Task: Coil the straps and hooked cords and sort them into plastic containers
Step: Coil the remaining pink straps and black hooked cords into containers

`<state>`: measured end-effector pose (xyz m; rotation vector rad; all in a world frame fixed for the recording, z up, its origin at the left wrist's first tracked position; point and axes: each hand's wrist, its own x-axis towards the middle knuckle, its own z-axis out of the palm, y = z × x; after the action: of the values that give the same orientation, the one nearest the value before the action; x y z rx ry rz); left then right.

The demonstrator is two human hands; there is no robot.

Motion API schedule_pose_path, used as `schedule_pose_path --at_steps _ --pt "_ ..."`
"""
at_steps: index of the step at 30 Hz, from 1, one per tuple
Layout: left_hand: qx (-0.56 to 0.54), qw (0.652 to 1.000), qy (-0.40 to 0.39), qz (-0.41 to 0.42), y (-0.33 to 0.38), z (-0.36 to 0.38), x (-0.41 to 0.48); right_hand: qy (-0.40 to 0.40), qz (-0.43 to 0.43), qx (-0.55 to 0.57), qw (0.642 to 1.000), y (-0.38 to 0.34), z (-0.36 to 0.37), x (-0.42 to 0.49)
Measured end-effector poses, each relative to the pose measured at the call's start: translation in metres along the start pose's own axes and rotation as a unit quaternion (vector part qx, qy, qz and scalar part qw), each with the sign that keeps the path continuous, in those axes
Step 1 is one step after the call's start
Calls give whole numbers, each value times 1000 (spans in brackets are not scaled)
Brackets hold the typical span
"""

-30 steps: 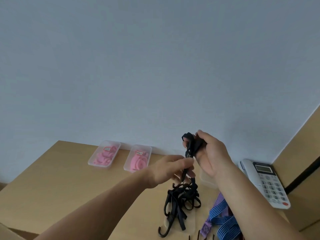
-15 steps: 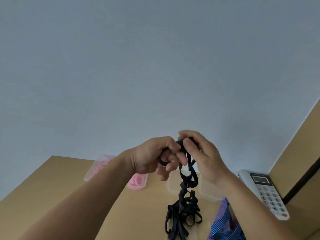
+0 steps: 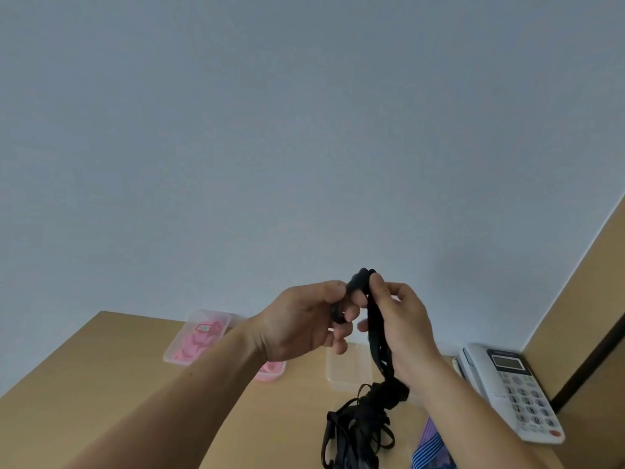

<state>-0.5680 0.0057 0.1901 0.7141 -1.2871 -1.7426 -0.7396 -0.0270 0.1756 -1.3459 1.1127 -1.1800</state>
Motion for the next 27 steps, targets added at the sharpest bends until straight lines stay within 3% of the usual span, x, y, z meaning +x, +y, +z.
schedule_pose_path --at_steps 3,6,10,12,13,17,20,24,27 --pt "153 985 70 27 -9 5 3 -1 -20 -42 999 7 8 -6" --pt "306 942 122 56 -17 12 8 -48 -20 -44 998 8 6 -8" --pt "505 831 206 108 -18 9 16 -138 -22 -57 989 11 4 -9" --pt "553 801 201 111 -18 9 17 -146 -11 -30 989 16 6 -11" --pt "557 801 194 106 -18 9 17 -142 -7 -21 990 18 7 -12" --pt "478 868 124 46 -10 1 10 -162 -15 -47 986 21 -1 -13" --pt "512 848 127 48 -12 -3 10 -190 -26 -122 974 16 -5 -11" --pt "501 836 200 100 -20 -2 17 -143 -11 -132 981 14 -3 -6" --pt "514 824 204 127 -21 -2 16 -102 -26 -146 984 18 -1 -5"
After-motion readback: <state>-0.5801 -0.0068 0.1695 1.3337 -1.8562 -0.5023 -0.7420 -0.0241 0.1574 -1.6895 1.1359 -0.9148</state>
